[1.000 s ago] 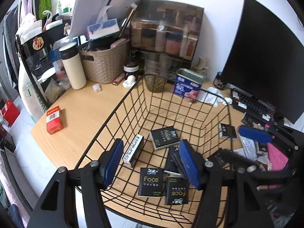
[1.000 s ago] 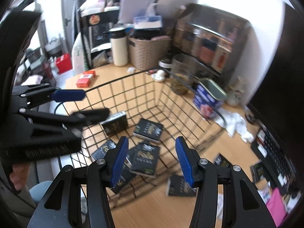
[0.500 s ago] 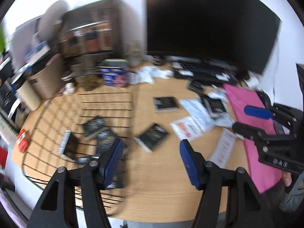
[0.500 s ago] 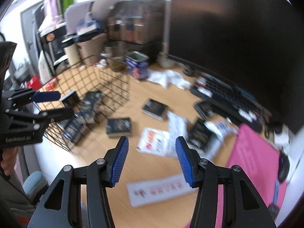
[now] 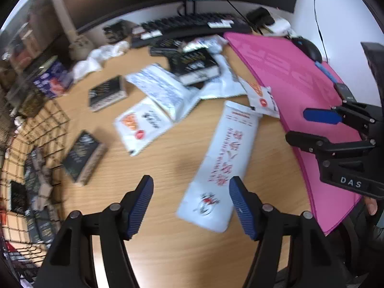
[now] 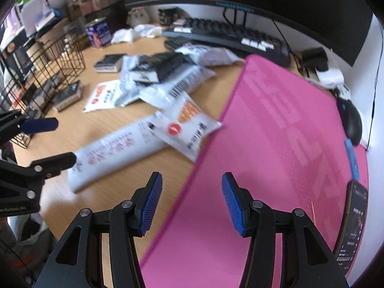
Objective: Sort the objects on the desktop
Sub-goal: 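Grasp the long white Yanwobazhenfen sachet with the left gripper while the right grasps the pizza-print packet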
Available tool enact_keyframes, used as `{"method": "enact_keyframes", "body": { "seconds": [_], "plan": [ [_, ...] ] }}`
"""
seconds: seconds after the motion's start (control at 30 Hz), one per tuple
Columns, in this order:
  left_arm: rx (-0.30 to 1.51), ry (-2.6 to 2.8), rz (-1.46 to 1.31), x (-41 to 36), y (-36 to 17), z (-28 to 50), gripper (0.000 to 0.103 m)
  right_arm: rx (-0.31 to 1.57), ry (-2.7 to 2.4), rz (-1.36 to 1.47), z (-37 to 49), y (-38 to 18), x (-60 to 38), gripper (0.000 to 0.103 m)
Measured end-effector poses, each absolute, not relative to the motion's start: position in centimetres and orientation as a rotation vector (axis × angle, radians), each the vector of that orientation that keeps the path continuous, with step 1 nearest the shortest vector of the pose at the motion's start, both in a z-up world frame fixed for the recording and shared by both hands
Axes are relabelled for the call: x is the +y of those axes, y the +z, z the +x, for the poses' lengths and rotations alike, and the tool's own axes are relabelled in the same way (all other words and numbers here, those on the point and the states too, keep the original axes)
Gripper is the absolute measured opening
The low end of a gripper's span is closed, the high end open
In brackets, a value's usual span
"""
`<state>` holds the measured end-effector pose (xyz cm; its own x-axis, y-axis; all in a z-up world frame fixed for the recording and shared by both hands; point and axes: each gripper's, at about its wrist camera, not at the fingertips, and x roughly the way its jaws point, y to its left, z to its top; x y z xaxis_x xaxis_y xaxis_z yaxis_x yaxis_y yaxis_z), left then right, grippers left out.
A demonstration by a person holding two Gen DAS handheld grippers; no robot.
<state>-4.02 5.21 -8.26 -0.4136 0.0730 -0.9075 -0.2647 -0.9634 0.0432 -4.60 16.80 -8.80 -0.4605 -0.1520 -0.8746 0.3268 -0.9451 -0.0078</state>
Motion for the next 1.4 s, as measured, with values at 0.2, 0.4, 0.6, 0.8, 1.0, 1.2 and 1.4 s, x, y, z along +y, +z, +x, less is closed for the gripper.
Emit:
{"method": "enact_keyframes", "body": {
  "seconds": [0.2,0.4,0.6,0.8,1.0,1.2,1.4],
  "plan": [
    [0.255,2.407,-1.593,6.9,-9.6,-5.4,0.075,0.234,-2.446,1.454,-5.3,-9.6,17.2,0.051],
    [0.243,2.382,-1.577,8.3,-10.2,-6.9,0.078,0.216,-2.441,1.448,-5.7,-9.5,17.1,0.051],
    [0.261,2.388,-1.557,8.2,-9.8,-7.7,0.053,0.207,-2.445,1.441,-5.9,-9.5,17.3,0.051],
    [0.189,2.447,-1.6,4.9,-9.8,-8.3,0.051,0.234,-2.44,1.442,-6.7,-9.5,16.3,0.052],
    [0.132,2.508,-1.62,1.9,-9.9,-8.1,0.051,0.237,-2.443,1.404,-7.9,-9.0,14.6,0.052],
    [0.142,2.513,-1.607,1.4,-9.9,-8.0,0.053,0.306,-2.483,1.403,-9.4,-9.3,13.0,0.052],
    [0.139,2.513,-1.604,1.3,-9.9,-8.0,0.053,0.283,-2.502,1.434,-10.6,-9.8,13.0,0.009]
  ]
}}
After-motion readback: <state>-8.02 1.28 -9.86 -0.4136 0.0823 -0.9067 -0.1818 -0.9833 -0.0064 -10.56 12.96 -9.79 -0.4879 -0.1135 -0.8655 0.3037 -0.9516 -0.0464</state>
